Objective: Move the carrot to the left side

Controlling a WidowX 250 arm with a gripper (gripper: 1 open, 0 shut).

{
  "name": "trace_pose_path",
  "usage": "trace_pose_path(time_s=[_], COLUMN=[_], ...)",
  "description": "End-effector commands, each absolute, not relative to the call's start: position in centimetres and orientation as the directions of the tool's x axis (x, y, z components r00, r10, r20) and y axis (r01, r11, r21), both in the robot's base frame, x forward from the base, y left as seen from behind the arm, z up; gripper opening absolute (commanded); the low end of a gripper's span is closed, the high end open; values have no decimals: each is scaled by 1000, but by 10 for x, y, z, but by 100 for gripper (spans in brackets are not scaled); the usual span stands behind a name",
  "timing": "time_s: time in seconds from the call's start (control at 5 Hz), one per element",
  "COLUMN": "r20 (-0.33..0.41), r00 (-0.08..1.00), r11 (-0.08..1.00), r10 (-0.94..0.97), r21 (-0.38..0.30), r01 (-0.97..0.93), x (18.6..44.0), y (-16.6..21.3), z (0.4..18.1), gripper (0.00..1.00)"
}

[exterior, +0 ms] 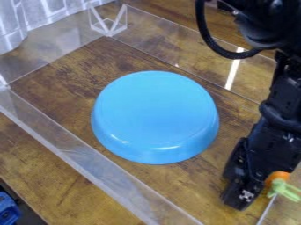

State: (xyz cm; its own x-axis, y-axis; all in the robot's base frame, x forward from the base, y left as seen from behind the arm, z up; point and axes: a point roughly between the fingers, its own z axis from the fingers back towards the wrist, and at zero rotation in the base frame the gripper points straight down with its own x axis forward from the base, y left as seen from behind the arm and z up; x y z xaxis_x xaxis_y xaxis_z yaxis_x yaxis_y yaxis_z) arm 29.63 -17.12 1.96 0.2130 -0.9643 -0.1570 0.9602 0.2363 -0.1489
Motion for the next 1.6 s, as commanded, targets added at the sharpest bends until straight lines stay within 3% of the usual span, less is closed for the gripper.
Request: trace_pose_path(time_s=[0.0,0.8,1.4], r20=[-168,-237,-286], r00=[174,92,23], r11=[201,139,87], r10=[-970,-967,-958], r21=[-162,-192,-213], r01=[966,971,973], x=[298,297,305], y=[-182,-171,-174], z=[18,27,19], gripper=[100,100,100])
